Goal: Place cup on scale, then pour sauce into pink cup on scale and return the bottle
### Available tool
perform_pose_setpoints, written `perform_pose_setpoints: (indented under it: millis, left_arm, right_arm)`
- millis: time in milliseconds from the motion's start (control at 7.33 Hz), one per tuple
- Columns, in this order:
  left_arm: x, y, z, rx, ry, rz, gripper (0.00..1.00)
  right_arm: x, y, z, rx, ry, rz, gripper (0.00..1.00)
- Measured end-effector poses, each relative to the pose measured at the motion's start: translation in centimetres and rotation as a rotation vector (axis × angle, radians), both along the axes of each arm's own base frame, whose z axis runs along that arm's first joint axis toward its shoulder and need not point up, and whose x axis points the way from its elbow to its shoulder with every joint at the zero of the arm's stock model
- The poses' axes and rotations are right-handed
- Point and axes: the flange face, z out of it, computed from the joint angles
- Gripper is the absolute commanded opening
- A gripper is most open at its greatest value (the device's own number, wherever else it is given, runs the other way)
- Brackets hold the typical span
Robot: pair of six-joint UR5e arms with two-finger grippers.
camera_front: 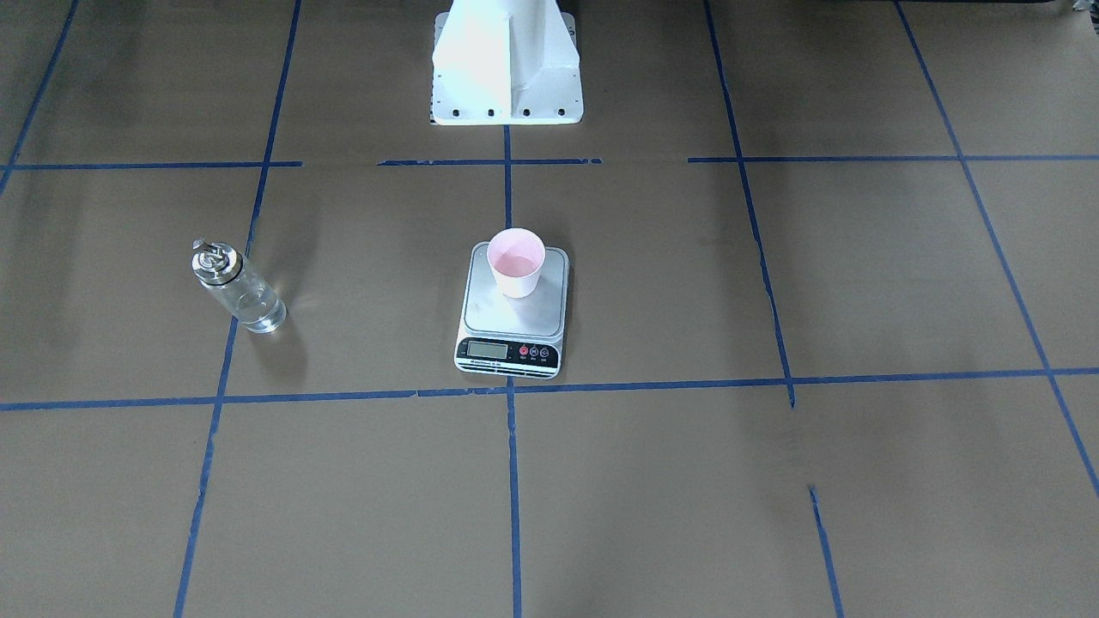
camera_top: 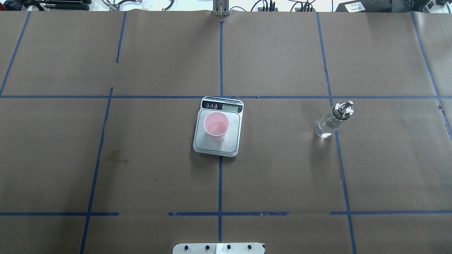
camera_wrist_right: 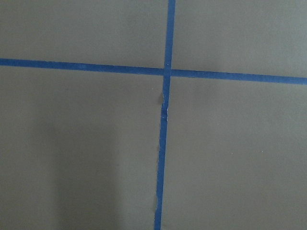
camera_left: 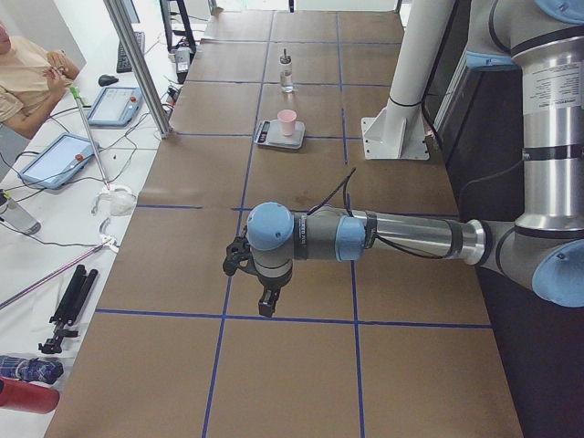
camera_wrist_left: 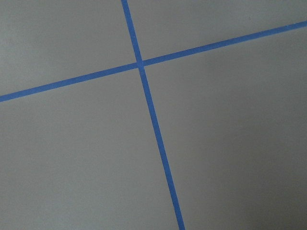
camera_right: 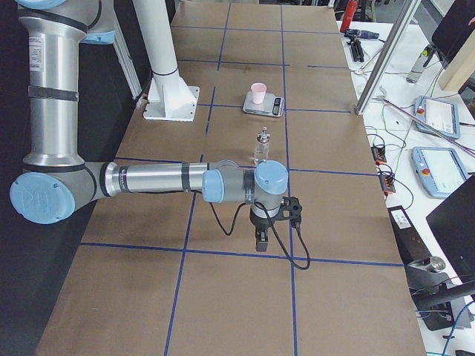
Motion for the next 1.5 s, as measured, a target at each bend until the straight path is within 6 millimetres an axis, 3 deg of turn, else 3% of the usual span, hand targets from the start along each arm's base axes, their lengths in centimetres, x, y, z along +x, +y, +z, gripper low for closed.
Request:
perform_pose_setpoints:
  millis: [682,1091,1500]
  left_arm:
    - [0.0,-0.5,0.4,-0.009,-0.011,0.001,1.00]
    - [0.0,-0.6,0.3,-0.009,-0.014,0.001,1.00]
    - [0.0,-0.6,-0.2,0.002,-0.014,0.001,1.00]
  right_arm:
    - [0.3,0.4,0.9,-0.017,0.046,0.003,1.00]
    - [0.0,0.6,2.8,-0.046,0.036,-0.010,1.00]
    - [-0.1,0.2,2.8,-0.047,0.029,-0.009,1.00]
